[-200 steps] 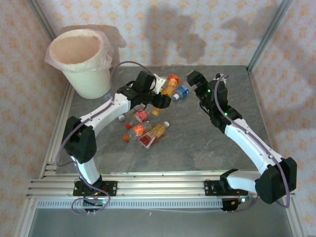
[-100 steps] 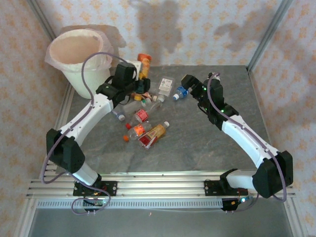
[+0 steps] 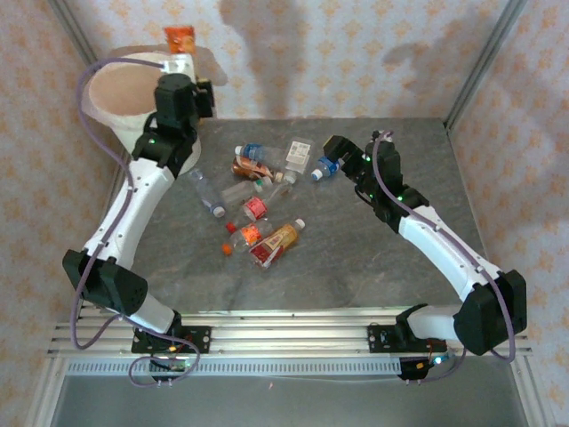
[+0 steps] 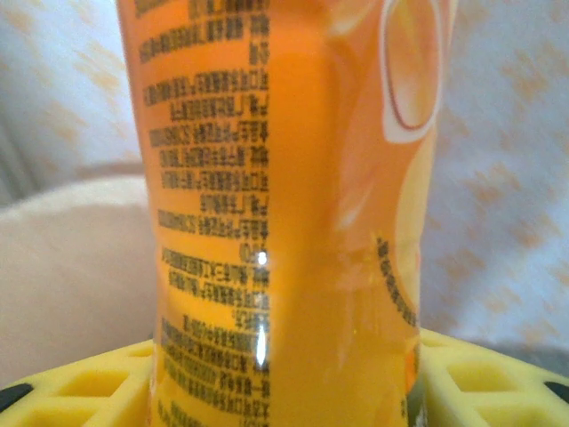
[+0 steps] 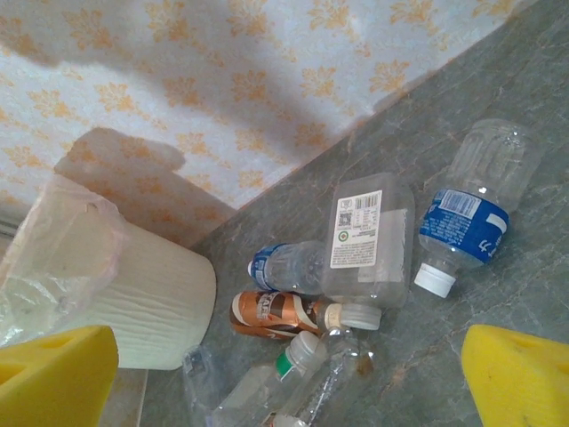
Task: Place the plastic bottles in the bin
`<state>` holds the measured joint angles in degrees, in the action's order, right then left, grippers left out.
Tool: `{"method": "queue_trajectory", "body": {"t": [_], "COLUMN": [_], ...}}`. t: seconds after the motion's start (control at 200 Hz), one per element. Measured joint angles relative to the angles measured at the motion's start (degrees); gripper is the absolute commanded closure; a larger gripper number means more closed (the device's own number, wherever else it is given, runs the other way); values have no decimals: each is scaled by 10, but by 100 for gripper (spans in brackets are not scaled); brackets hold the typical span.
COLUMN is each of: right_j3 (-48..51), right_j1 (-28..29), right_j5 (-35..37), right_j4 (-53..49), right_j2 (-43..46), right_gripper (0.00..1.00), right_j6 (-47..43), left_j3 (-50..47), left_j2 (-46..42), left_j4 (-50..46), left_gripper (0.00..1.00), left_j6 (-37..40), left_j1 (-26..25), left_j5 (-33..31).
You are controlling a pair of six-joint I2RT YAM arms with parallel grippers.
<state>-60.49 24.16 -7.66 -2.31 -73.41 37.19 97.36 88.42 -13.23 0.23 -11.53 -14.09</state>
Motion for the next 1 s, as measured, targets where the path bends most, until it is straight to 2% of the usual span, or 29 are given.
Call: {"method": "queue_trajectory", "body": {"t": [0.215,0.465,0.756,1.001], "right_j3": [-4,-4,-4,-4], "right_j1": [0,0,0,0], "right_j5": [-3,-3,-3,-3], "right_j4": [-12,-24,-40,-42], "right_j2": [0,0,0,-4], "right_gripper": [1,1,1,1], "right_j6": [0,0,0,0], "left_j3": [97,182,241,304], "left_j2": [52,152,272,358], "left_j4": [35,37,27,-26], "left_gripper": [41,41,39,35], "left_j6": [18,-2,-27,-53], "left_j1": [73,142,170,180], "left_j5": [4,26,-13,-56]}}
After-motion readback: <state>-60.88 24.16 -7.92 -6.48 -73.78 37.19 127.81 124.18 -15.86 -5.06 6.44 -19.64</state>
